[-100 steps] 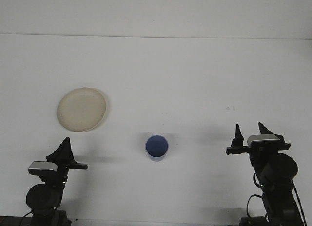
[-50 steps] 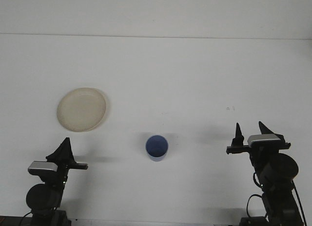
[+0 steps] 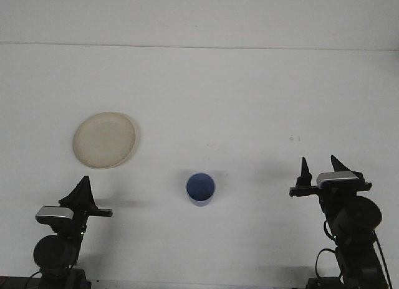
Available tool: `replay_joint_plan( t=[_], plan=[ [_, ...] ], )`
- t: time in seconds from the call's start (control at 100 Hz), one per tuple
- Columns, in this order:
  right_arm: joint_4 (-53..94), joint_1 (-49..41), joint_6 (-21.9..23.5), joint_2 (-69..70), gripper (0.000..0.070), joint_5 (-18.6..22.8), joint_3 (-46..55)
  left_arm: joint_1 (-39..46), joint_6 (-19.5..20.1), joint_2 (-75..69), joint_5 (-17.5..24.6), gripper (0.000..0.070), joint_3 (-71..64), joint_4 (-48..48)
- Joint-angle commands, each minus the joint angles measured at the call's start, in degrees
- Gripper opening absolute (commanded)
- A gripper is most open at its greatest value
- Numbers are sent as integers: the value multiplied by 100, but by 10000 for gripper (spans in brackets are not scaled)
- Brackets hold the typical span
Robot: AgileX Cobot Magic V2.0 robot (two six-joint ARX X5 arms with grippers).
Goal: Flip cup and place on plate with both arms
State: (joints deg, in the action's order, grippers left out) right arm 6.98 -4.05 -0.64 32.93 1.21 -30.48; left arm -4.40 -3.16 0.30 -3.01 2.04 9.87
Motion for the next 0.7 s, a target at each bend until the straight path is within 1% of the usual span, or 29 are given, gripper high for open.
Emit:
replay_joint_plan(
  t=[0.0,0.15,0.27,0.47,0.69],
  plan=[
    [-70,-9,-28,11,480,-17,-17,-11,-103,-9,0,12,140,68],
    [-61,-9,-26,11,480,-17,-17,-11,-98,109,0,12,785,-131],
    [-66,-9,-26,11,480,-15,-17,-11,-55,533,0,12,1665,-916],
    [-66,-9,-24,11,480,-15,-17,-11,-79,1735,2,12,3259,-2190],
    [-59,-9,-24,11,480,-15,-17,-11,-74,3110,4,12,4642,-3060]
  ],
)
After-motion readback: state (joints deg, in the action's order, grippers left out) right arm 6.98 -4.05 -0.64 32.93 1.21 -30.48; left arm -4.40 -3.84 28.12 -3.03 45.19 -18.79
